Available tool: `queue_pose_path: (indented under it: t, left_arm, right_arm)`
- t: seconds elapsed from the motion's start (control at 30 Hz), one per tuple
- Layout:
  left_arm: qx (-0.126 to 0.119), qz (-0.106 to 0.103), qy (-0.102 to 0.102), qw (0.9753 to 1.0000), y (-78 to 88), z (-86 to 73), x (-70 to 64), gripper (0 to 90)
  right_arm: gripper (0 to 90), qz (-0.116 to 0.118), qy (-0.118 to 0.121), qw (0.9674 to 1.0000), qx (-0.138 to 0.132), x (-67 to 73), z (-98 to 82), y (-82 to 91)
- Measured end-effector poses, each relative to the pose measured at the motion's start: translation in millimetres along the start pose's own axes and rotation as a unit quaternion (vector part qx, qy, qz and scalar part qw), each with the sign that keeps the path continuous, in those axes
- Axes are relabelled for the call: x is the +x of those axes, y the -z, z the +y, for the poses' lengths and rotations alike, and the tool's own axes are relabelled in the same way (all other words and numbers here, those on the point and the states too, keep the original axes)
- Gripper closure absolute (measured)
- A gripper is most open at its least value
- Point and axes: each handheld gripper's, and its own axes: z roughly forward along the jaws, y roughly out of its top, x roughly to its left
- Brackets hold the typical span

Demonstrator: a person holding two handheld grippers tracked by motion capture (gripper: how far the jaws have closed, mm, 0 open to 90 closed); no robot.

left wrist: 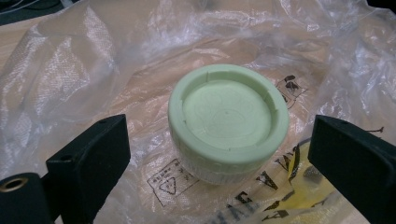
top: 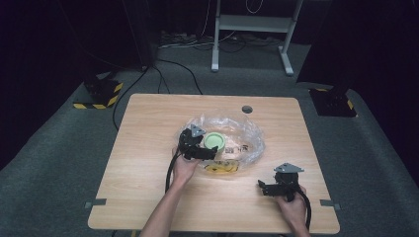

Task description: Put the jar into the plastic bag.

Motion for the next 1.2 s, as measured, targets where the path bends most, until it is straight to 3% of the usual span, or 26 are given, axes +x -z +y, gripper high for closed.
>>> queue_pose_path:
  t: [0.57, 0.9, 1.2]
  left_arm:
    - [-0.017, -0.006, 0.018, 0.9997, 26.6, -2.8, 4.6, 6.1]
    - [-0.027, -0.011, 0.018, 0.9994, 41.6, -2.3, 6.4, 6.1]
    - [-0.037, -0.014, 0.039, 0.9985, 53.9, -2.4, 11.4, 6.4]
  right_arm:
    - [1.8, 0.0, -0.001, 1.0, 0.0, 0.1, 0.0, 0.1]
    - [1.8, 0.0, 0.0, 1.0, 0.0, 0.1, 0.0, 0.1]
    - [1.8, 0.0, -0.001, 1.0, 0.0, 0.1, 0.0, 0.1]
